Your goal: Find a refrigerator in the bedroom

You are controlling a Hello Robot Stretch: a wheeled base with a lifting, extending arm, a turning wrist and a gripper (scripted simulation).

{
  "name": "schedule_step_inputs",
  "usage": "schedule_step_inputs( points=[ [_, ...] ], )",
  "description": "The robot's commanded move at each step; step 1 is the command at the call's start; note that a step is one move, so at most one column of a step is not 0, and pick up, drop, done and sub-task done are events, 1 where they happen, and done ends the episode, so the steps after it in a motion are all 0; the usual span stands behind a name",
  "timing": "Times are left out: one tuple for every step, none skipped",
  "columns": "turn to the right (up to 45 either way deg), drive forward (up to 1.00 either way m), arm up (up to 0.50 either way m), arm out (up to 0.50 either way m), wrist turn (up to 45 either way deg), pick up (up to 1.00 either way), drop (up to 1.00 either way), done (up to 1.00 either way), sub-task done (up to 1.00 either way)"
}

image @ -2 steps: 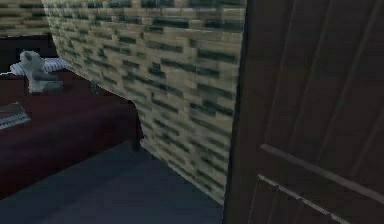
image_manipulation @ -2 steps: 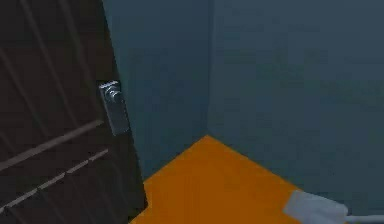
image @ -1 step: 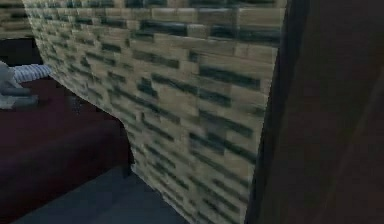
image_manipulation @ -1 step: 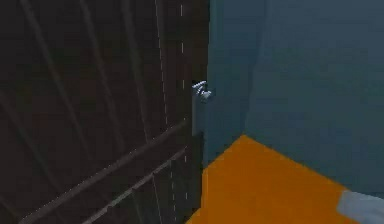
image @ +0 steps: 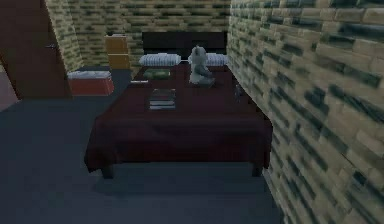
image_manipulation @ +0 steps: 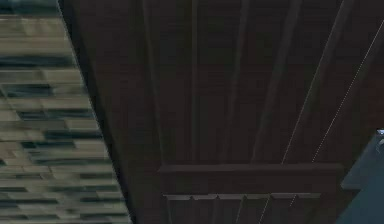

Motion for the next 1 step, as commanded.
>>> schedule_step_inputs(
  points=[
    [0.0,0.3,0.0,0.0,0.0,0.0,0.0,0.0,0.0]
  ],
)
